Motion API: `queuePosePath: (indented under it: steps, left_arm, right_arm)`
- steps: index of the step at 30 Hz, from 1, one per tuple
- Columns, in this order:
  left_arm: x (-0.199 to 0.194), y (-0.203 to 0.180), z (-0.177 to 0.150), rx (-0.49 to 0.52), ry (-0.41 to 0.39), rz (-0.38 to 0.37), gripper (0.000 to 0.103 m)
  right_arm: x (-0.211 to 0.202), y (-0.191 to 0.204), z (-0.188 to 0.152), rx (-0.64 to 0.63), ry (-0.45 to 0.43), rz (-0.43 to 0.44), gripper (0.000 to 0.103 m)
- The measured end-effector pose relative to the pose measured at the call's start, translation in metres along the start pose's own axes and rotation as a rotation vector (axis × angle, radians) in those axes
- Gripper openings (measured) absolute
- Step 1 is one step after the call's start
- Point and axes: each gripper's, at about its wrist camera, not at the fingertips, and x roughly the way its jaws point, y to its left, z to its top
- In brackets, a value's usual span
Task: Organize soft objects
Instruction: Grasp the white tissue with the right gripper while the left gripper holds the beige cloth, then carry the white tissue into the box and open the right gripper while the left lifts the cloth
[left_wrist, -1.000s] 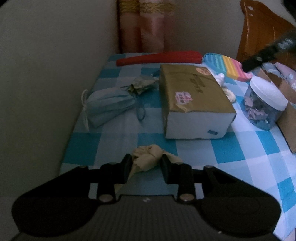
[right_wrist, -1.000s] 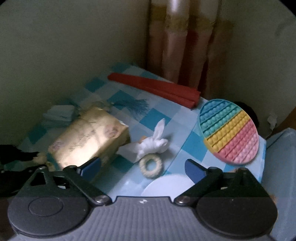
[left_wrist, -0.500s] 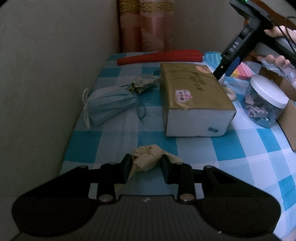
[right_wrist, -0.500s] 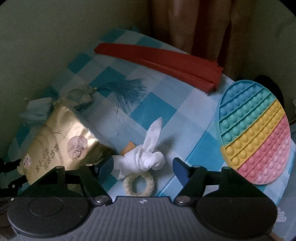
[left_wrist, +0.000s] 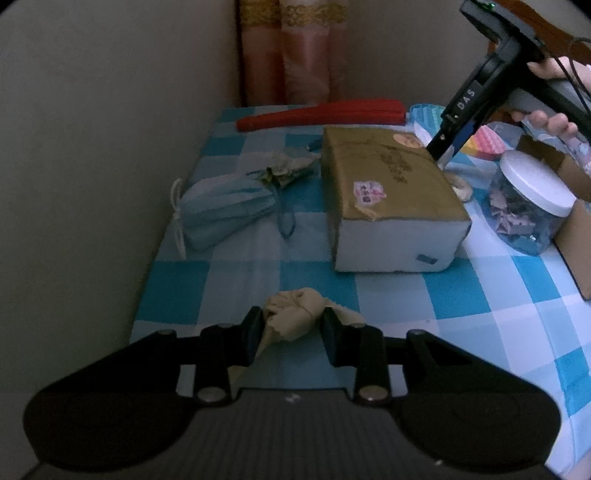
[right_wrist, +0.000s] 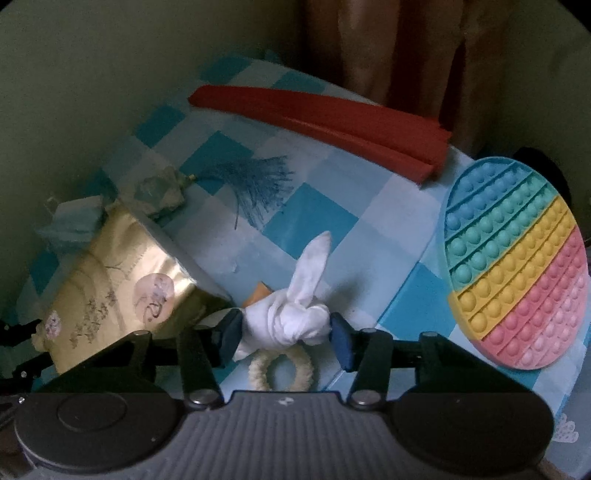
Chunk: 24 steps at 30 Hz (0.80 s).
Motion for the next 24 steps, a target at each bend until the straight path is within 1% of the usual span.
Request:
queuePosePath:
  steps: [4,7,13,15,18,21,24]
  left_arm:
    - [-0.012,-0.003,0.002,0.021,-0.012,-0.01,0.033]
    - [-0.025,-0.006,0.002,0.041,-0.028,-0.017,0.033]
    - [-0.052,-0.012,0.001,0.07,-0.06,-0.021,0.033]
    - [-0.06,-0.014,0.0,0.083,-0.065,-0.03,0.033]
    - [-0.07,-0.02,-0.001,0.107,-0.072,-0.044,0.033]
    - [-0.08,-0.026,-0.001,0.132,-0.079,-0.057,0.033]
    - [-0.088,-0.033,0.0,0.148,-0.086,-0.075,0.033]
  right_arm:
    - [-0.018,0.004,-0.005,0.02,-0.029,-0.007,0.056]
    - [-0.034,0.01,-0.011,0.031,-0.055,-0.027,0.056]
    - [-0.088,0.021,-0.029,0.051,-0.131,-0.049,0.056]
    - [-0.109,0.027,-0.041,0.054,-0.151,-0.056,0.056]
    - [-0.139,0.038,-0.062,0.04,-0.176,-0.088,0.056]
    - [-0.165,0.044,-0.089,0.05,-0.205,-0.098,0.056]
    - [-0.183,0.044,-0.119,0.074,-0.221,-0.118,0.056]
